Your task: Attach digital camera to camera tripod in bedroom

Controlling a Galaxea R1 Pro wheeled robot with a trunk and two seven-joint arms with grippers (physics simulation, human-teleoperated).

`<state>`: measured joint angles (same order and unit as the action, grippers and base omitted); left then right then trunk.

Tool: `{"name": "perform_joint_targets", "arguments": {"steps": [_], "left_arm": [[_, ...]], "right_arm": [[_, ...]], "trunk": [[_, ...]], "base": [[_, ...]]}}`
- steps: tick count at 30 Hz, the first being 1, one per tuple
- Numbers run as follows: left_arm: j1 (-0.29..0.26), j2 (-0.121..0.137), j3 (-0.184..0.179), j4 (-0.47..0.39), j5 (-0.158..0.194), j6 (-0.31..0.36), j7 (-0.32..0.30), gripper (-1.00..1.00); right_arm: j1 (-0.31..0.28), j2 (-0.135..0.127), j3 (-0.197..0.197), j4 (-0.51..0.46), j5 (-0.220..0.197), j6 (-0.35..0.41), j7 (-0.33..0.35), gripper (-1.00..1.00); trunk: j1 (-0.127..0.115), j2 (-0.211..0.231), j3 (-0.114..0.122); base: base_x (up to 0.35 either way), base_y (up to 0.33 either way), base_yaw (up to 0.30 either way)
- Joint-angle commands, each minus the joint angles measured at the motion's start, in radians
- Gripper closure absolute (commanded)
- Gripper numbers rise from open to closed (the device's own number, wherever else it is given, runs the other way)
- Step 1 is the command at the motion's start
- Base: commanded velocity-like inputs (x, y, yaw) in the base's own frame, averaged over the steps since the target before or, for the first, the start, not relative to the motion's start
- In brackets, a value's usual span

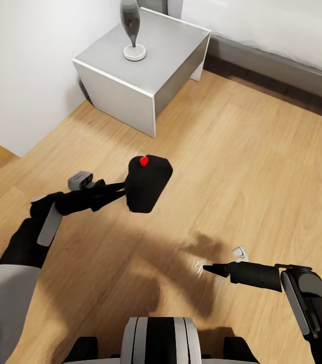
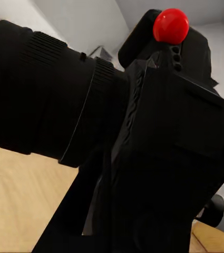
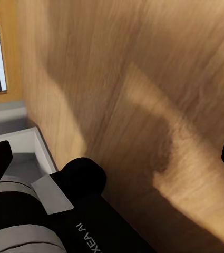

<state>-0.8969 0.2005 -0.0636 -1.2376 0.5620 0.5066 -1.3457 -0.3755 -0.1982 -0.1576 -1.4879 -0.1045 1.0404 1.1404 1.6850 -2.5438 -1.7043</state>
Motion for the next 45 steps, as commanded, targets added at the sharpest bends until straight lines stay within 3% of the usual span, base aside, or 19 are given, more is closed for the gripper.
{"name": "perform_joint_targets", "arguments": {"steps": [1,7,13,16,23,26,28,31,35,36,39,40,41,42,45], "left_arm": [[0.000,-0.007,-0.004,0.003,0.012,0.007,0.003,1.00],[0.000,-0.064,-0.027,0.029,0.034,0.008,-0.005,1.00],[0.000,-0.137,-0.103,0.139,0.034,0.007,-0.005,1.00],[0.000,-0.157,-0.123,0.205,0.026,0.004,-0.004,1.00],[0.000,-0.172,-0.128,0.268,0.023,-0.005,0.014,1.00],[0.000,-0.186,-0.126,0.294,0.028,-0.001,0.064,1.00],[0.000,-0.215,-0.128,0.322,0.029,0.006,0.179,1.00],[0.000,-0.251,-0.131,0.325,0.030,0.013,0.402,1.00],[0.000,-0.258,-0.130,0.319,0.029,0.014,0.517,1.00],[0.000,-0.260,-0.129,0.313,0.028,0.014,0.584,1.00],[0.000,-0.262,-0.129,0.295,0.027,0.014,0.700,1.00],[0.000,-0.262,-0.130,0.278,0.029,0.013,0.784,1.00],[0.000,-0.262,-0.130,0.269,0.030,0.012,0.826,1.00],[0.000,-0.262,-0.131,0.212,0.033,0.005,1.016,1.00],[0.004,-0.262,-0.132,0.176,0.034,-0.004,1.069,1.00]], "right_arm": [[0.000,0.000,0.000,0.000,-0.005,0.007,0.000,-1.00],[0.000,0.000,0.000,0.000,-0.004,0.007,0.000,-1.00],[0.000,0.000,0.000,-0.001,-0.003,0.007,0.000,-1.00],[0.000,-0.001,0.000,-0.001,-0.003,0.007,0.001,-1.00],[0.000,0.000,0.000,-0.002,-0.002,0.007,0.001,-1.00],[0.000,0.000,0.000,-0.002,-0.002,0.007,0.001,-1.00],[0.000,0.000,0.000,-0.002,-0.001,0.007,0.001,-1.00],[0.000,0.001,0.000,-0.002,0.000,0.007,0.001,-1.00],[0.000,0.001,0.000,-0.002,0.001,0.007,0.001,-1.00],[0.000,0.001,0.000,-0.002,0.001,0.007,0.001,-1.00],[0.000,0.000,0.000,-0.002,-0.001,0.007,0.001,-1.00],[0.000,0.000,0.000,-0.002,-0.002,0.007,0.001,-1.00],[0.000,-0.001,0.000,-0.002,-0.003,0.007,0.001,-1.00],[0.000,-0.001,0.000,-0.002,-0.004,0.007,0.001,-1.00],[0.000,-0.002,0.000,-0.002,-0.005,0.007,0.001,-1.00]], "trunk": [[0.000,0.000,0.000],[0.000,0.000,0.000],[0.000,0.000,0.000],[0.000,0.000,0.000],[0.000,0.000,0.000],[0.000,0.000,0.000],[0.000,0.000,0.000],[0.000,0.000,0.000],[0.000,0.000,0.000],[0.000,0.000,0.000],[0.000,0.000,0.000],[0.000,0.000,0.000],[0.000,0.000,0.000],[0.000,0.000,0.000],[0.000,0.000,0.000]], "base": [[0.000,0.000,0.000],[0.000,0.000,0.000],[0.000,0.000,0.000],[0.000,0.000,0.000],[0.000,0.000,0.000],[0.000,0.000,0.000],[0.000,0.000,0.000],[0.000,0.000,0.000],[0.000,0.000,0.000],[0.000,0.000,0.000],[0.000,0.000,0.000],[0.000,0.000,0.000],[0.000,0.000,0.000],[0.000,0.000,0.000],[0.000,0.000,0.000]]}}
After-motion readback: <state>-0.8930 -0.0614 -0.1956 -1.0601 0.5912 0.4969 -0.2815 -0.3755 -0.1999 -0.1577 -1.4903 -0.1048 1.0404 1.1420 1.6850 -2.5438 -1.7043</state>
